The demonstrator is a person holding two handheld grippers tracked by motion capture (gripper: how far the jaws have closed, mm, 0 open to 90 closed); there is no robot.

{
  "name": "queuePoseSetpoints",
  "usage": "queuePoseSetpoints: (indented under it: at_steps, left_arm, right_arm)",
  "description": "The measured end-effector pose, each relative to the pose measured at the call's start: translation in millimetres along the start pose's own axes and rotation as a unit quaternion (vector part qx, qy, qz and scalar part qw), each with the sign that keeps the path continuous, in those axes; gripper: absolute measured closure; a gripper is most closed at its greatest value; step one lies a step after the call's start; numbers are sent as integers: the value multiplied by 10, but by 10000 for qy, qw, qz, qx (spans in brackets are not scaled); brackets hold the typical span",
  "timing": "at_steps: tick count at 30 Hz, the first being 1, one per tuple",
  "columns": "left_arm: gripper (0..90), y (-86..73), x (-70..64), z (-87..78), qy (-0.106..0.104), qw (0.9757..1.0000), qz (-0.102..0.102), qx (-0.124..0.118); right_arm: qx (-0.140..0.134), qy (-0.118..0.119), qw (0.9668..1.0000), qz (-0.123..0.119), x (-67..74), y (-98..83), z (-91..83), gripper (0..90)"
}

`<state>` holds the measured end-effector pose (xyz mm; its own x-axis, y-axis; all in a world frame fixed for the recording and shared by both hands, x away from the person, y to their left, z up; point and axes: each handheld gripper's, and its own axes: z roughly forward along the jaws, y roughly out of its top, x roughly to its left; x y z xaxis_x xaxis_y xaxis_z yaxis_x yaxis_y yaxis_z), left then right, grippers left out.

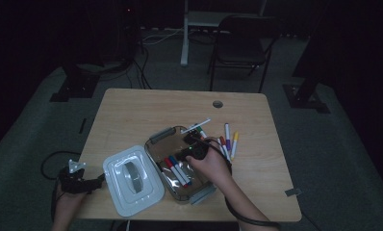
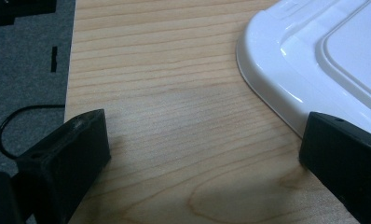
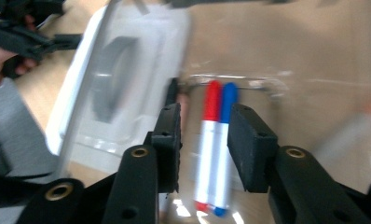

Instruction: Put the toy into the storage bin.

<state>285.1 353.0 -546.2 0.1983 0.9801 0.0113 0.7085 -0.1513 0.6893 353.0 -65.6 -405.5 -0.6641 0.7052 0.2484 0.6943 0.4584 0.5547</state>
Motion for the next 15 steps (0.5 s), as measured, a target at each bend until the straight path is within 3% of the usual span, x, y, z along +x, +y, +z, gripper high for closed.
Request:
queuePoseSetpoints:
  at_steps: [2, 5, 12, 13, 14, 15]
  left_arm:
    - [22, 0, 0, 0, 1, 10000, 0, 0]
    - [21, 0, 0, 0, 0, 10000, 0, 1]
    - [22, 0, -1, 0, -1, 10000, -6, 0]
    - [22, 0, -1, 0, -1, 10000, -6, 0]
    - [22, 0, 0, -1, -2, 10000, -2, 7]
    - [22, 0, -1, -1, -2, 10000, -4, 6]
  right_arm:
    - [-108, -55, 9999, 42, -57, -25, -71, 617]
    - [-400, -201, 9986, 275, -308, -134, -309, 588]
    - [-657, -503, 9945, 647, -717, -347, -545, 576]
    - [-657, -503, 9945, 647, -717, -347, -545, 576]
    - [-673, -571, 9935, 712, -769, -372, -562, 577]
    - [-700, -844, 9894, 956, -961, -462, -590, 593]
